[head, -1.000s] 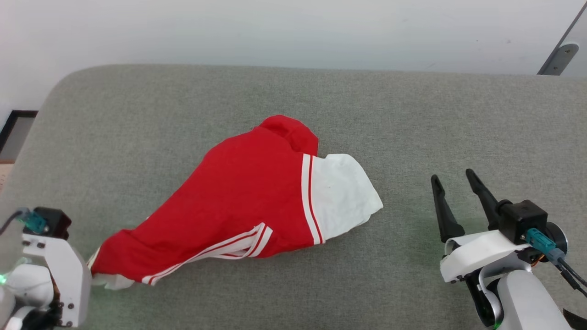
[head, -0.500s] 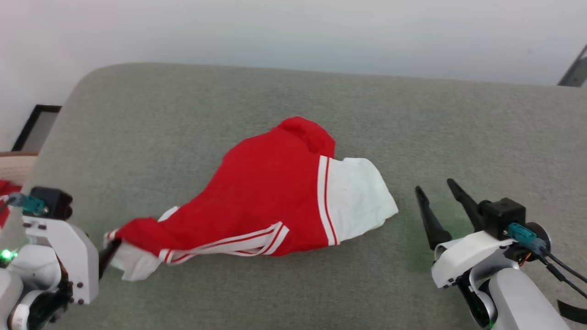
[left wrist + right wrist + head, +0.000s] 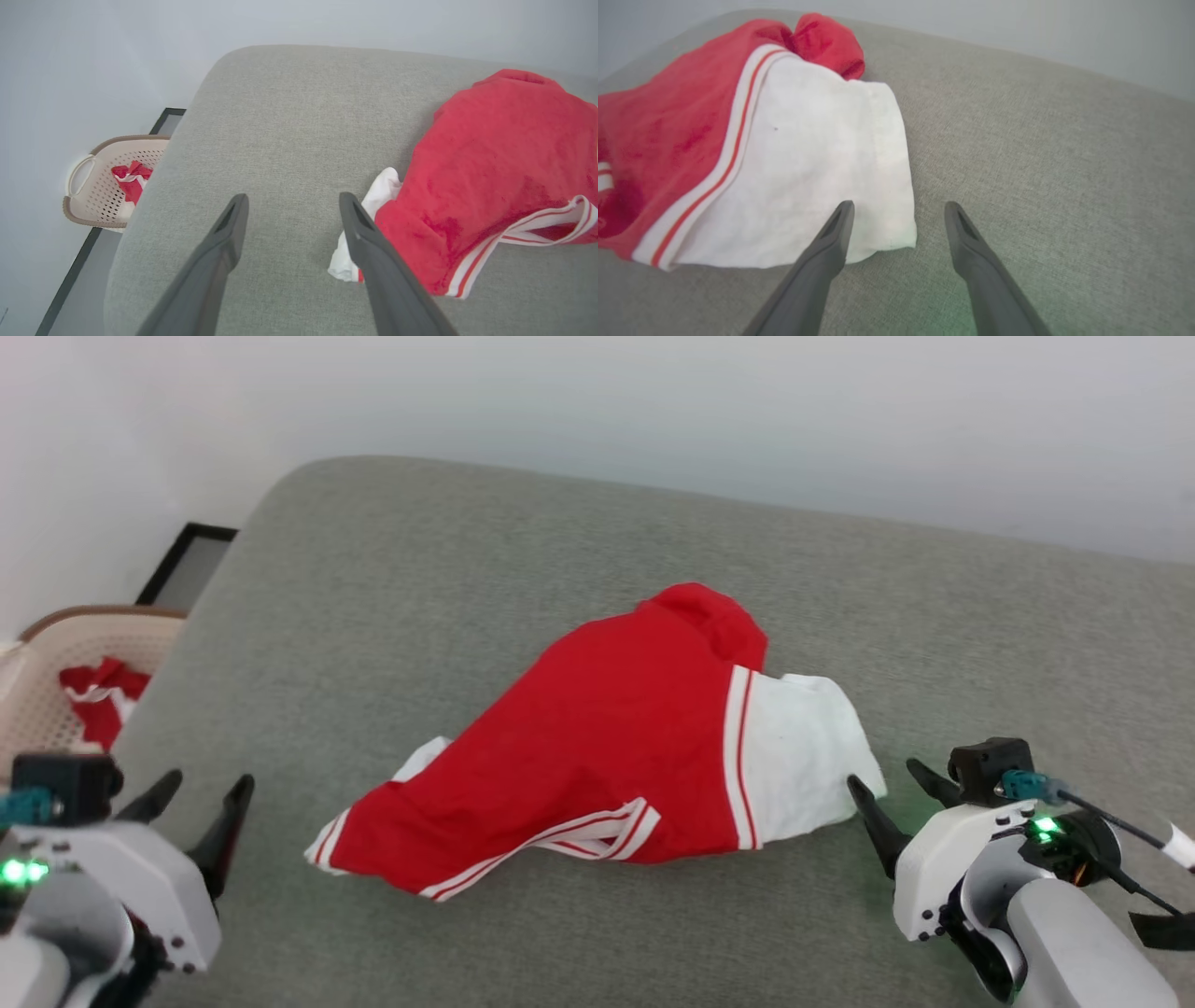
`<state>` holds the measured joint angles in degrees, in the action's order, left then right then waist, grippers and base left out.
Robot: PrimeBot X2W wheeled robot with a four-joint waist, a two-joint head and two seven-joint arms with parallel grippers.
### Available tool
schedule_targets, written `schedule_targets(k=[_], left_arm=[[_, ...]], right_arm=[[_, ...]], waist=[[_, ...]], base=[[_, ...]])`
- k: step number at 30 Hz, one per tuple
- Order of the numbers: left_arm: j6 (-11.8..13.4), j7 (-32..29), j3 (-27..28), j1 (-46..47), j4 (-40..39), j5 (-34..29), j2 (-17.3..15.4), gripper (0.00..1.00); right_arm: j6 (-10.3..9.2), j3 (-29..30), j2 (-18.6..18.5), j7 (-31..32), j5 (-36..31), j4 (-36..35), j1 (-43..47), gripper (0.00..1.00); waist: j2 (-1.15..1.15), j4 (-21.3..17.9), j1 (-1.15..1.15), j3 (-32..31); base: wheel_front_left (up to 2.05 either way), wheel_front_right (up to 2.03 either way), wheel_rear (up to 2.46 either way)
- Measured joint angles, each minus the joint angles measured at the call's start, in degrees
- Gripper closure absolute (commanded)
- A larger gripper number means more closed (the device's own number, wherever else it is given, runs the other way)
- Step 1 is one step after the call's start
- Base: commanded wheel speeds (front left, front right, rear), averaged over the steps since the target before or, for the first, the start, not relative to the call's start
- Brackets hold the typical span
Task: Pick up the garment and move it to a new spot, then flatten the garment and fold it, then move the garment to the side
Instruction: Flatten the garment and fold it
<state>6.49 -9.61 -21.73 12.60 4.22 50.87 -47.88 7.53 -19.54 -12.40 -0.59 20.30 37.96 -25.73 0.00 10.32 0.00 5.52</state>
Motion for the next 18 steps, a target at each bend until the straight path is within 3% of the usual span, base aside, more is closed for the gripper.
schedule_targets(k=[11, 16, 17, 18], left_arm=[[2.7, 19.4, 4.6, -5.1, 1.2, -2.7, 5.4, 0.00], [3.2, 23.3, 6.9, -6.9, 2.9, -2.4, 8.7, 0.00], [3.1, 23.6, 7.4, -7.3, 3.3, -2.4, 9.3, 0.00], [3.1, 23.9, 8.0, -7.5, 3.6, -2.4, 9.8, 0.00]], right_arm=[[0.00, 0.3, -1.2, 12.5, 0.8, 7.4, -4.4, 0.00], [-0.01, -0.1, -0.8, 15.5, 1.0, 10.4, -7.1, 0.00], [-0.04, -0.5, -0.8, 16.1, 1.3, 10.9, -7.5, 0.67], [-0.05, -1.1, -0.9, 16.7, 1.4, 11.2, -8.0, 1.00]], waist=[[0.00, 4.7, 0.00, 0.2], [0.00, 6.2, 0.00, 0.6], [0.00, 6.4, 0.00, 0.7], [0.00, 6.6, 0.00, 0.7]], base=[[0.00, 0.00, 0.00], [0.00, 0.00, 0.00], [0.00, 0.00, 0.00], [0.00, 0.00, 0.00]])
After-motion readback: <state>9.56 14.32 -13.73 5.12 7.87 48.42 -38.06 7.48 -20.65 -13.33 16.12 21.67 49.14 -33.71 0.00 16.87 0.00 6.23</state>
